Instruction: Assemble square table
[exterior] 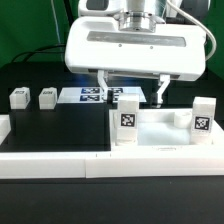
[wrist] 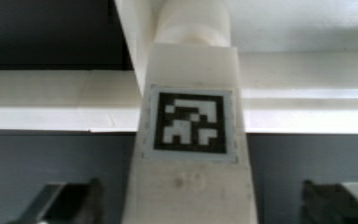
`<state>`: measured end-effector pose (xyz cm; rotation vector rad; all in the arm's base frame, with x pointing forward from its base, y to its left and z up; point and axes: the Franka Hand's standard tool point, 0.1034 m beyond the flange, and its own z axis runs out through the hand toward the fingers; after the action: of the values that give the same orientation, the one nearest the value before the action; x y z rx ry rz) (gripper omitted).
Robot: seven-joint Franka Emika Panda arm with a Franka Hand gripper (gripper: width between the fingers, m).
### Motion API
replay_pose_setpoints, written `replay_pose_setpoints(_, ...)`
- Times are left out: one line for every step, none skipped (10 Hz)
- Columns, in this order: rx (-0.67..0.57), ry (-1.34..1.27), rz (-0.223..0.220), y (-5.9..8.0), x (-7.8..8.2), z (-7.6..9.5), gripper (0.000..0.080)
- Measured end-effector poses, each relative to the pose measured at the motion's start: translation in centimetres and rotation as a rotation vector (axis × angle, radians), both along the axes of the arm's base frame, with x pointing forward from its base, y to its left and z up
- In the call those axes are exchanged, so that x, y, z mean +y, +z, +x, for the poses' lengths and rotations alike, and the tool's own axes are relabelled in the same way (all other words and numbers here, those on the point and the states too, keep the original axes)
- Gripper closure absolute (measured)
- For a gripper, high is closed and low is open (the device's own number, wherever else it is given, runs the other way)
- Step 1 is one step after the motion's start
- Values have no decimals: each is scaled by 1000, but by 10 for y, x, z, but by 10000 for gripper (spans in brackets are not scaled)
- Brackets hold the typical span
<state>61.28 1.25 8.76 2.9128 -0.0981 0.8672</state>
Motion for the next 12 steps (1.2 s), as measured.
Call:
replay_pose_setpoints(0,0,0,0,0,0,212)
replay_pose_setpoints(0,0,0,0,0,0,159)
replay_pose_setpoints(0,0,0,0,0,0,152)
replay_pose_setpoints(0,1,0,0,0,0,151)
replay_pose_setpoints(0,1,0,0,0,0,151)
replay_pose_setpoints(6,1,0,0,-1,0,151)
replay_pose_setpoints(77,-10,23,5,-9,0,151)
replay_pose_setpoints(157,-25,78,24,-20,4,151)
replay_pose_setpoints(211,-40,130,31,-17,7,151)
replay_pose_setpoints(242,-35,151,34,-16,13,151)
replay_pose_setpoints(267,-39,161,32,-18,18,151)
replay_pose_setpoints(384,-39,189,26,-15,12,151)
